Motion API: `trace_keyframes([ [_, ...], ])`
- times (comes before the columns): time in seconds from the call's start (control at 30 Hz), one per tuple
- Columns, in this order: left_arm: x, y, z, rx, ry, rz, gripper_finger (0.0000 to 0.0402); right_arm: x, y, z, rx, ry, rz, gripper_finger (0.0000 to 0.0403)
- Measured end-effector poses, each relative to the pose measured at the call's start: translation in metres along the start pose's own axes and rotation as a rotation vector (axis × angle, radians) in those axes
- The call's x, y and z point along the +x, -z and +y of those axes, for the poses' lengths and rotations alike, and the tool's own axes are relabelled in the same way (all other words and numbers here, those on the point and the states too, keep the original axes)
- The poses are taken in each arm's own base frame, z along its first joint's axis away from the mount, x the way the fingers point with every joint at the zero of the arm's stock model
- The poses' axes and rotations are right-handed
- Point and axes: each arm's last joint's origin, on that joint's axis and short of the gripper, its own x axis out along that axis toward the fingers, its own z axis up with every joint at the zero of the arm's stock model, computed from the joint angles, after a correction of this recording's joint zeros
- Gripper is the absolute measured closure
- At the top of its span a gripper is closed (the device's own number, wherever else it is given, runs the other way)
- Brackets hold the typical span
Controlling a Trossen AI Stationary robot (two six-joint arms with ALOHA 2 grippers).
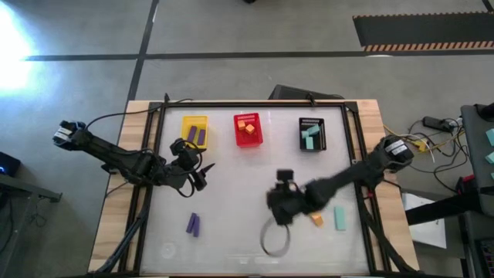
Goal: Sort & place blocks by color
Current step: Put the yellow block into the red bin, then put the purple block into the yellow bin
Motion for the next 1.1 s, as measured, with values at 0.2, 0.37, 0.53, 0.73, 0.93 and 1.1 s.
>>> trace_keyframes([
  [0.2, 0.0, 0.0, 0.0, 0.0, 0.0, 0.0, 0.013, 0.035, -0.032, -0.08, 0.012, 0.077, -0.169, 0.0279],
  [0.37, 0.0, 0.0, 0.0, 0.002, 0.0, 0.001, 0.013, 0.063, -0.037, -0.158, 0.181, 0.087, -0.361, 0.028],
  [0.53, 0.0, 0.0, 0.0, 0.012, 0.0, 0.002, 0.013, 0.096, -0.014, -0.207, 0.365, 0.092, -0.402, 0.0279],
  [0.73, 0.0, 0.0, 0.0, 0.019, 0.0, 0.002, 0.013, 0.13, 0.007, -0.22, 0.456, 0.107, -0.333, 0.0268],
  [0.93, 0.0, 0.0, 0.0, 0.019, 0.0, 0.001, 0.013, 0.141, 0.01, -0.22, 0.476, 0.102, -0.304, 0.0229],
  [1.1, 0.0, 0.0, 0.0, 0.004, 0.002, 0.0, 0.013, 0.138, 0.008, -0.221, 0.475, 0.104, -0.316, 0.0218],
])
